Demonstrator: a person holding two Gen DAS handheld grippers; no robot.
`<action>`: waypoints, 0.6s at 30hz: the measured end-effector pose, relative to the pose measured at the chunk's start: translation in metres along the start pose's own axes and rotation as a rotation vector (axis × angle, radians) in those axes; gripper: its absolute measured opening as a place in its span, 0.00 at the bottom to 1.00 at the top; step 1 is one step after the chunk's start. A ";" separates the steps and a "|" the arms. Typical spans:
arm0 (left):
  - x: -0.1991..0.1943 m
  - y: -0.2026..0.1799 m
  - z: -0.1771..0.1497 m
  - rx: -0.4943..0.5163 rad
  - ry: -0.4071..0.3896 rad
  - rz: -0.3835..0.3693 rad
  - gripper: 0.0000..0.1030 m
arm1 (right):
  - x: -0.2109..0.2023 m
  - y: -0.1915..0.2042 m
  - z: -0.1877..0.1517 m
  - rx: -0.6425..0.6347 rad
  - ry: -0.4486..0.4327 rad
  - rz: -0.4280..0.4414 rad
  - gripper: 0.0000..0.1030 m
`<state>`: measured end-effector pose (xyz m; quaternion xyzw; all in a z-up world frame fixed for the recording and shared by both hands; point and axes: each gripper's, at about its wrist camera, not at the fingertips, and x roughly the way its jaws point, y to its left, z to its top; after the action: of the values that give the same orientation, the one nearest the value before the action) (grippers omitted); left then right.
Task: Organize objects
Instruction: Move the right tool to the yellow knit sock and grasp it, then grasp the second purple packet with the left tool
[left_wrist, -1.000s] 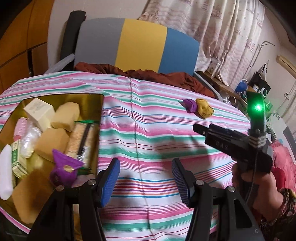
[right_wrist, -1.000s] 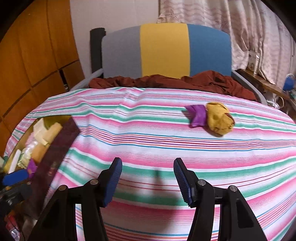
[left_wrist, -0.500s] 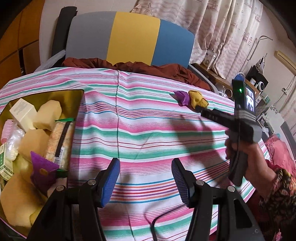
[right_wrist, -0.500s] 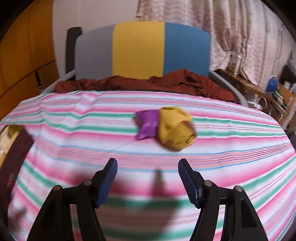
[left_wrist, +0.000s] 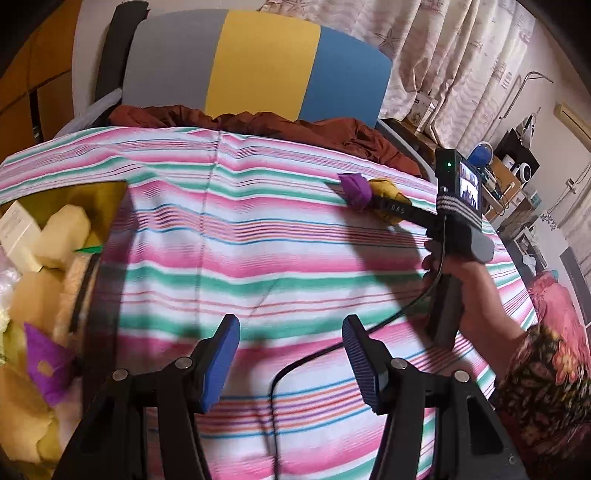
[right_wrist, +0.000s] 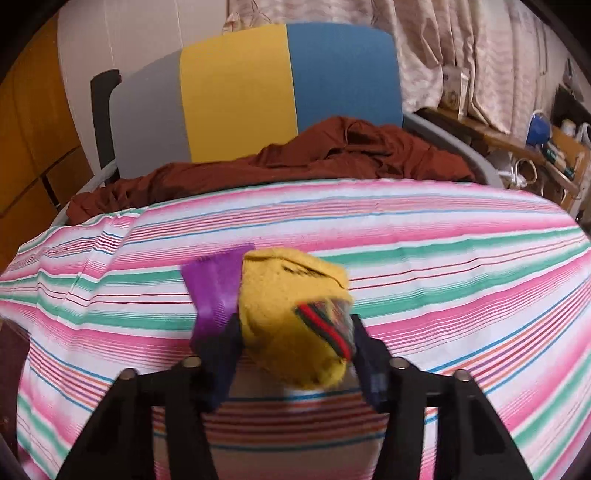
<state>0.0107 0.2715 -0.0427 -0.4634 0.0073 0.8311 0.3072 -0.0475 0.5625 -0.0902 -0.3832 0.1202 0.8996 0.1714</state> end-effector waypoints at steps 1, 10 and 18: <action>0.002 -0.005 0.002 0.003 -0.002 -0.002 0.57 | -0.001 -0.001 -0.001 0.005 -0.009 -0.001 0.44; 0.027 -0.036 0.048 -0.002 -0.058 -0.002 0.58 | -0.035 -0.017 -0.025 0.018 -0.046 -0.095 0.35; 0.089 -0.078 0.100 -0.007 -0.067 0.020 0.60 | -0.049 -0.063 -0.047 0.153 -0.046 -0.118 0.35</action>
<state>-0.0597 0.4090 -0.0336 -0.4361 -0.0015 0.8493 0.2974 0.0397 0.5929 -0.0917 -0.3547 0.1620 0.8847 0.2555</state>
